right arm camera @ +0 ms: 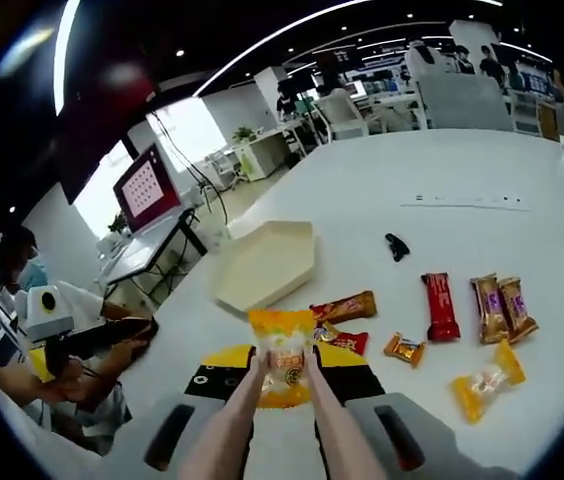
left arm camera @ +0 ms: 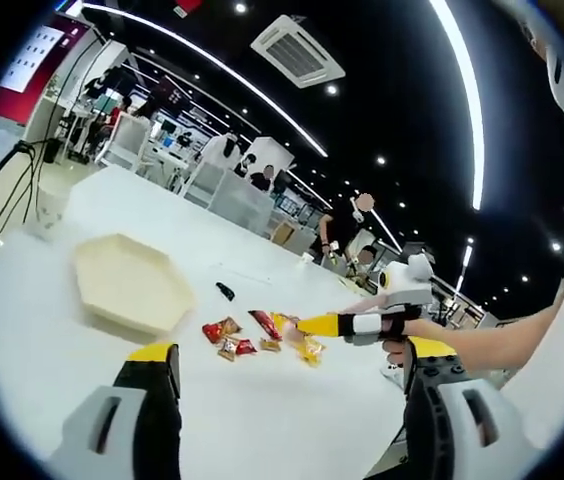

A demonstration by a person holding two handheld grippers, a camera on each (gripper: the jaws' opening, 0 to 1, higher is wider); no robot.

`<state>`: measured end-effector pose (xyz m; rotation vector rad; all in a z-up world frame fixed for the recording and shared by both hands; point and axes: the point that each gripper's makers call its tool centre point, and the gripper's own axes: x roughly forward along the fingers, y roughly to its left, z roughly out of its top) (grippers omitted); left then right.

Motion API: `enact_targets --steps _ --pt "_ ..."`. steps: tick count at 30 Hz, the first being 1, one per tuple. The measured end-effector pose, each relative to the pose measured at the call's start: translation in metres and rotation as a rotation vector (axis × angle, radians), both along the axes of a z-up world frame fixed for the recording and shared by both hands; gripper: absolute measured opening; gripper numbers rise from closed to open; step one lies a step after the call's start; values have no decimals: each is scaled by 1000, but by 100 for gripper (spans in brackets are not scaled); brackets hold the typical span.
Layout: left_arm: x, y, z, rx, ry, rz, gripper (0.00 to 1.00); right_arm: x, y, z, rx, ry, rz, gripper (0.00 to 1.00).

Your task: Place the target food into the container with the food tongs after gripping and lifting it, then release it inside without dropping or visibly crushing the food.

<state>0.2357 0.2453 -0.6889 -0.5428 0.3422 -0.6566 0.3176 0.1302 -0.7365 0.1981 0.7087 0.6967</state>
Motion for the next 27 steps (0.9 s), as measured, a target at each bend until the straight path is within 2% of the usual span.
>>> enact_targets --steps 11,17,27 --pt "-3 7 2 19 4 13 93 13 33 12 19 -28 63 21" --pt "-5 15 -2 20 12 39 93 22 52 21 26 -47 101 21" --pt "-8 27 -3 24 12 87 94 34 75 28 -12 -68 201 21"
